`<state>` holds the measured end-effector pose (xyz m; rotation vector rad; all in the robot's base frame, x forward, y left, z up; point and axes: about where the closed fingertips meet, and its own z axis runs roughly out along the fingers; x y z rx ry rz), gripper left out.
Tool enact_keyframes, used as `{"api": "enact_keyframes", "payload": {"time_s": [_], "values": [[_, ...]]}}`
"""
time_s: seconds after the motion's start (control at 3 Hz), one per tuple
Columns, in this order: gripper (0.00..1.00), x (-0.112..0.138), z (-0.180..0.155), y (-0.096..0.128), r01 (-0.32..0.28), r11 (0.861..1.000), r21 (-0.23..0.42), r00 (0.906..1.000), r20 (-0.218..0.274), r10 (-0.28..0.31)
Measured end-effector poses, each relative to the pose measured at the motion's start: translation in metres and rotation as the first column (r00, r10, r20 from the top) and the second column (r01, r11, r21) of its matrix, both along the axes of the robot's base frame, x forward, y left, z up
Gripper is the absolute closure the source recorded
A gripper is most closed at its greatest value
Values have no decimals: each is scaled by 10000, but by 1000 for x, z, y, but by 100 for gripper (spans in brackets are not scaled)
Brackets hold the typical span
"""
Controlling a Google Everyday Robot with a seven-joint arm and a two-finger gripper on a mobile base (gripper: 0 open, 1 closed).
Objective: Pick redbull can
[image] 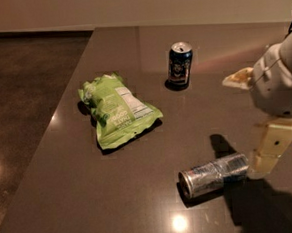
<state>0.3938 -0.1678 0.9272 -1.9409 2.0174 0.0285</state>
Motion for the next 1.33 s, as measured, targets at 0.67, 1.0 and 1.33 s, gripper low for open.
{"api": "enact_keyframes", "payload": {"time_s": [0.67, 1.0, 1.33], "values": [[0, -21, -47, 25, -2034, 9773, -584, 9781, -575, 2001], [0, -28, -66, 31, -2699, 9588, -890, 9610, -873, 2624], [19, -32, -78, 38, -3070, 9443, -1188, 9489, -1144, 2941]]}}
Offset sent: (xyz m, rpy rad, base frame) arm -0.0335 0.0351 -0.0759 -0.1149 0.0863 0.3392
